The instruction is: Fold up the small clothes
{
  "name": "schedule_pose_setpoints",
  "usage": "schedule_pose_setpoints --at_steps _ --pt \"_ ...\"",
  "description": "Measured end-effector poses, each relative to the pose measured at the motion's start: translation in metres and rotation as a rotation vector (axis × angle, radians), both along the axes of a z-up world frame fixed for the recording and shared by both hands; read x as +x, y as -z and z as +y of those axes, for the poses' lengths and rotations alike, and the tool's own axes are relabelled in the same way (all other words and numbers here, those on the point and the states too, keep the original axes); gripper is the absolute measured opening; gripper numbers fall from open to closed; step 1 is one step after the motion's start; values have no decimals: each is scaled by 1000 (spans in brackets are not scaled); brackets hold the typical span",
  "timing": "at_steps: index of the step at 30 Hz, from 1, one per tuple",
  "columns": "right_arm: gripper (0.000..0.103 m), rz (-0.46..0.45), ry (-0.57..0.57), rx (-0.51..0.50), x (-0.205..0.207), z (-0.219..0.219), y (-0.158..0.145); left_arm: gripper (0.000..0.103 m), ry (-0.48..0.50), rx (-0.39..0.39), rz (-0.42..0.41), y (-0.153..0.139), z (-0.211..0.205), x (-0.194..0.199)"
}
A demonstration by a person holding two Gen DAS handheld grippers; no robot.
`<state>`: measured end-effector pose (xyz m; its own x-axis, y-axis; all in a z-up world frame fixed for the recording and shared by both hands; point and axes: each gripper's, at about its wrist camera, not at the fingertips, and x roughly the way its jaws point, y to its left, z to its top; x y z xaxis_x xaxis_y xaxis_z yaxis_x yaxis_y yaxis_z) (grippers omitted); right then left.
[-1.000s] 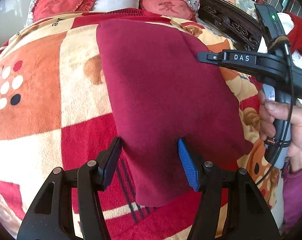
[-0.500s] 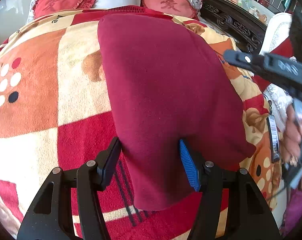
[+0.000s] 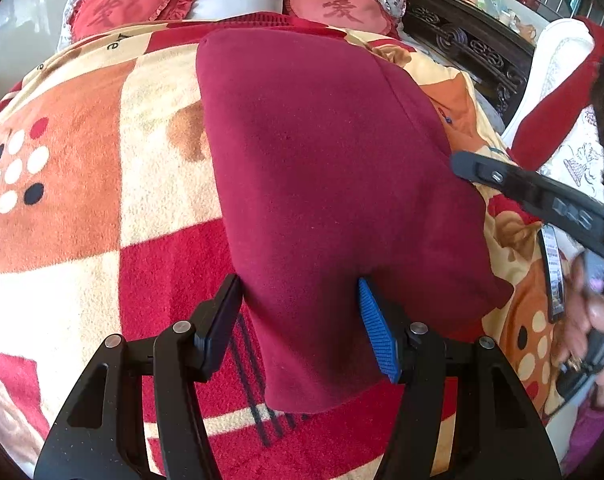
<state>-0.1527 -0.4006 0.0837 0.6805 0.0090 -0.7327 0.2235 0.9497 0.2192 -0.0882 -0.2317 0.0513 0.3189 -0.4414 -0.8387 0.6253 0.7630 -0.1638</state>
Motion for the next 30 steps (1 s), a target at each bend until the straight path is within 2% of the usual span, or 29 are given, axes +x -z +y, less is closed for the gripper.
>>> schedule_pose_setpoints --at_steps 3,6,8,12,16,17,24,26,30 --pt "19 13 -9 -9 -10 8 2 68 -8 0 4 2 0 0" --pt "34 59 18 -24 -16 8 23 69 -15 -2 14 6 0 0" --pt "39 90 19 27 -15 2 42 69 -14 -1 33 8 0 0" --pt "41 2 29 150 -27 -16 34 69 -6 -100 101 -1 11 7" --pt "76 -88 81 206 -29 -38 25 70 -23 -183 173 -4 20 28" --pt "80 -101 70 229 -26 -42 25 70 -34 -195 183 -3 21 34" --pt "81 -69 -28 346 19 -48 47 76 -7 -246 219 2 12 55" --pt "89 -73 -36 350 29 -49 53 79 8 -260 229 5 7 61" --pt "91 -80 -62 348 41 -43 59 80 17 -268 268 16 -6 72"
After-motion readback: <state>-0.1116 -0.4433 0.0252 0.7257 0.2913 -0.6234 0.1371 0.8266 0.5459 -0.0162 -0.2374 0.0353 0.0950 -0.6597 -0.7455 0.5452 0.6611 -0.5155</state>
